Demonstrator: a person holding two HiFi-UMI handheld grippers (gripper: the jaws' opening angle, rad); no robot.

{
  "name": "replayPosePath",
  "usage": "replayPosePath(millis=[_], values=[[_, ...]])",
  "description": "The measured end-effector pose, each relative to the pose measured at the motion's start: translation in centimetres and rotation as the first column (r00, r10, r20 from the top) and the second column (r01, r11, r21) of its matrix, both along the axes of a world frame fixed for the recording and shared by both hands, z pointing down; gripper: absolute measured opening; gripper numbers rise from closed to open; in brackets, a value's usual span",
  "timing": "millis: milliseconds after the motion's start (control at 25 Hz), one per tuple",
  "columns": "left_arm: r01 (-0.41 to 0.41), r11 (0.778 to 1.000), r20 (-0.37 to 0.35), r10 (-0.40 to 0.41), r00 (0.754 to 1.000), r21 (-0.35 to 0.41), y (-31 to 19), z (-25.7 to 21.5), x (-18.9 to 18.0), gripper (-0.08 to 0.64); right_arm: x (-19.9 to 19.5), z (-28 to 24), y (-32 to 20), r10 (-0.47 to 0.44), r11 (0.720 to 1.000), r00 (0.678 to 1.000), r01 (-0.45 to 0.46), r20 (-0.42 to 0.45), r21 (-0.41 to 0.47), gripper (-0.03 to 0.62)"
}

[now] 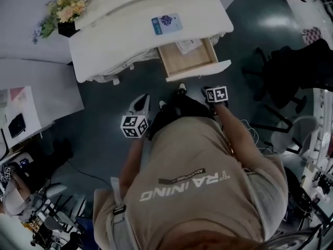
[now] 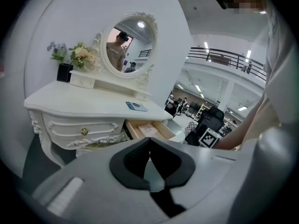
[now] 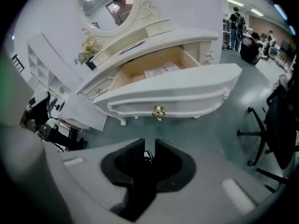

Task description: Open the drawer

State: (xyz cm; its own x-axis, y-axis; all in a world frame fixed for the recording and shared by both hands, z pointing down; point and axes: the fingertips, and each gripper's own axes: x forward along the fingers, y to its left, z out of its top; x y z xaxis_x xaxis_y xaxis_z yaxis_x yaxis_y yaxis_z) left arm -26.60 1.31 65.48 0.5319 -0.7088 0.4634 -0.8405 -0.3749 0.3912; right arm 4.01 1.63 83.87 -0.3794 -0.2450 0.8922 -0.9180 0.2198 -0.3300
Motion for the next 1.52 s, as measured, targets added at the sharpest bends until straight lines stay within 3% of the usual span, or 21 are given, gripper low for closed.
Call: replayPosePath(millis=[280,440,600,840,960,1160,1360,1520], values=[[-0.045,0.998,-0.015,0.046,0.999,0.053,1.3,-0.4,4.2,0.008,3.5,-3.8,4.0,-0.044,0.994,0.999,0.044,0.002,0.099,0.005],[-0.053,0.995,-0.005,0.054,0.999,0.078,2.9,-1.8,7.8,0.008,5.1,-5.9,4.9,-0.073,0.984,0.996,0.063,0.053,0.169,0.005],[-0.045,0.996,0.042,0.042,0.998,0.078,5.3,-2.9,11.8,0.008,5.8,-8.7,5.8,-0.15,0.956,0.98,0.109,0.133,0.272,0.004],[0.013,0.993,0.11,-0.026,0.994,0.119,9.0,-4.6,18.9,0.008,8.6,-13.7,7.9,-0.33,0.849,0.933,0.227,0.145,0.477,0.003],[0.014,0.994,0.141,-0.029,0.99,0.11,11.2,-5.3,21.0,0.008,9.1,-15.0,9.4,-0.355,0.825,0.915,0.211,0.19,0.525,0.003],[-0.082,0.986,0.229,0.048,0.972,0.144,13.8,-6.6,24.5,0.008,10.1,-17.9,10.7,-0.393,0.777,0.893,0.195,0.219,0.599,0.003],[-0.142,0.968,0.266,0.084,0.96,0.207,14.5,-8.6,25.6,0.008,9.3,-22.7,11.3,-0.467,0.667,0.875,0.253,0.129,0.701,0.003],[-0.13,0.936,0.244,0.049,0.969,0.326,14.3,-13.3,25.1,0.008,8.0,-28.7,11.1,-0.49,0.558,0.869,0.254,0.067,0.79,0.003]])
